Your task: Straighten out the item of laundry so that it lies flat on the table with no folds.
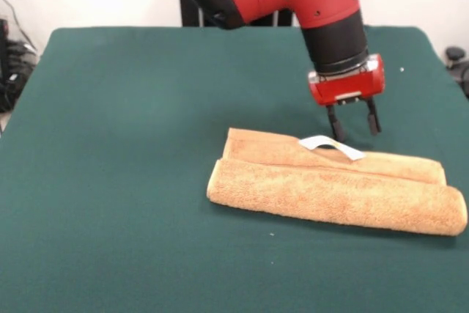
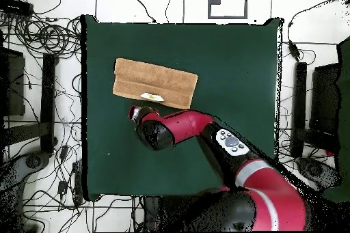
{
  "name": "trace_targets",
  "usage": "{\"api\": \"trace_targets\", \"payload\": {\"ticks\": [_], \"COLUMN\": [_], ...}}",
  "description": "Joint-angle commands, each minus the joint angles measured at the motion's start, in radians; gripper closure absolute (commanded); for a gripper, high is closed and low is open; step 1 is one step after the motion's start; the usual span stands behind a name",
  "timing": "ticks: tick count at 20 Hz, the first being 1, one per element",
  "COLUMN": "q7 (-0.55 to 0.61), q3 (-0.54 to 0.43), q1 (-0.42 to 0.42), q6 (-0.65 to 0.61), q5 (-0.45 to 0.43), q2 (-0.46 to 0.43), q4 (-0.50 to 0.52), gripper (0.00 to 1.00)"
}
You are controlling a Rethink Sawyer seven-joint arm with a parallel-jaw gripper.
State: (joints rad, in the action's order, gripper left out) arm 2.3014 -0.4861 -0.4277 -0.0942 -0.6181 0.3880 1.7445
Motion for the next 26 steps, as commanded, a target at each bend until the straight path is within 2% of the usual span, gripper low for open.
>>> {"api": "trace_targets", "payload": {"ticks": [1, 4, 15, 16, 18, 19, 21, 26], "q7": [0.097, 0.109, 0.08, 0.085, 0.102, 0.108, 0.1, 0.077], "q3": [0.258, 0.309, 0.324, 0.34, 0.437, 0.505, 0.572, 0.612], "q1": [0.252, 0.284, 0.274, 0.284, 0.352, 0.4, 0.445, 0.463], "q6": [0.12, 0.152, 0.205, 0.222, 0.301, 0.354, 0.418, 0.484], "q5": [-0.062, -0.026, 0.004, 0.009, 0.043, 0.08, 0.132, 0.193], "q2": [0.025, 0.037, 0.034, 0.035, 0.024, 0.007, -0.018, -0.039], "q4": [-0.069, -0.054, -0.083, -0.086, -0.11, -0.125, -0.138, -0.137], "gripper": [0.0, 0.0, 0.0, 0.0, 0.0, 0.0, 0.0, 0.0]}}
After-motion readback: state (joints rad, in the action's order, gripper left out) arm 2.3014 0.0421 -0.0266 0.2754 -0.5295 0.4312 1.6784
